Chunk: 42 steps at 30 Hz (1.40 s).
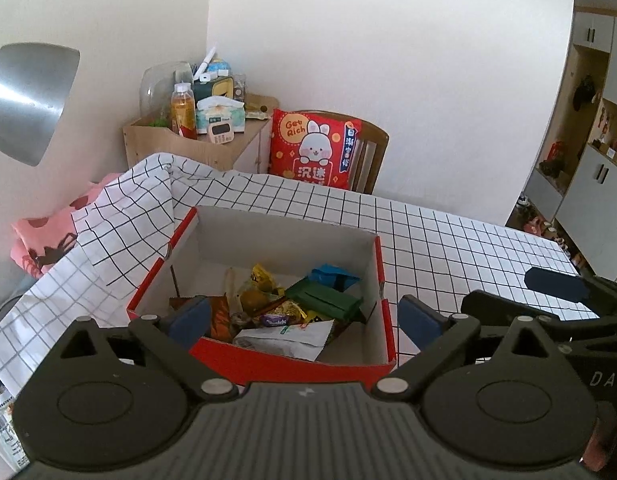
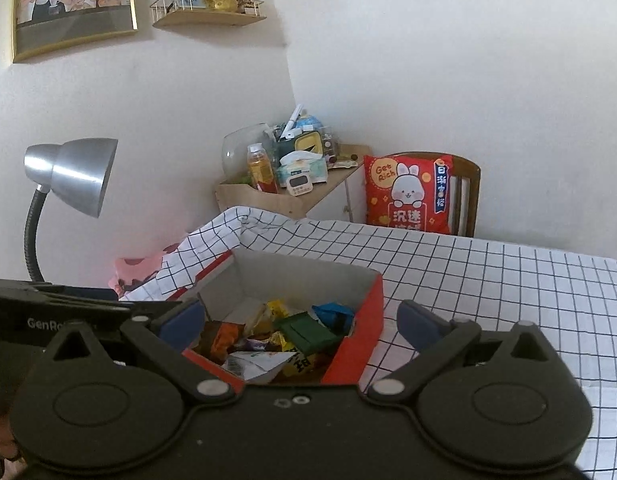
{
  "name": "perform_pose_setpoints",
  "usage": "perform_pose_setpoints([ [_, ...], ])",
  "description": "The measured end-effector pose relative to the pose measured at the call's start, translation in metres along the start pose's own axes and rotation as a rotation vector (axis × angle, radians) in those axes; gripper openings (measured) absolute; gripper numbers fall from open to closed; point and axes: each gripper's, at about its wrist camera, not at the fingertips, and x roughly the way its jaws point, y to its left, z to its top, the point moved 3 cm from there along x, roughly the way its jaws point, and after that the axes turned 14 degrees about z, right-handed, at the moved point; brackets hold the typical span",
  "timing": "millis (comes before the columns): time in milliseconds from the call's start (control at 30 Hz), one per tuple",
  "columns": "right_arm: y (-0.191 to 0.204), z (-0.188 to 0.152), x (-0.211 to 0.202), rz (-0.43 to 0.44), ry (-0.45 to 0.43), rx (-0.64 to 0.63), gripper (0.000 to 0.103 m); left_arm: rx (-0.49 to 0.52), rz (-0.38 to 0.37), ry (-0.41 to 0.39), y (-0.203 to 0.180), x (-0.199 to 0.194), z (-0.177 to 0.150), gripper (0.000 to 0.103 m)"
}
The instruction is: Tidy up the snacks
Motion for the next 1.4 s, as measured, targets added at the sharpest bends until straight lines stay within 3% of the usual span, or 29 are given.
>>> perform_pose_setpoints([
  [200, 0.003, -0.002, -0.008, -0.015, -0.005, 0.018, 0.103, 0.011, 0.007, -0.031, -0.002, -0.007, 0.002, 0.100],
  [867, 0.012, -0.006, -0.016, -0.114, -0.017, 0.039, 0.103, -0.004, 0.053, -0.025, 0.005, -0.014, -0.002, 0.100],
  [1400, 0.012, -0.007, -0.021, -0.165, -0.031, 0.044, 0.103, -0.038, 0.032, -0.033, 0.010, -0.026, -0.009, 0.100],
])
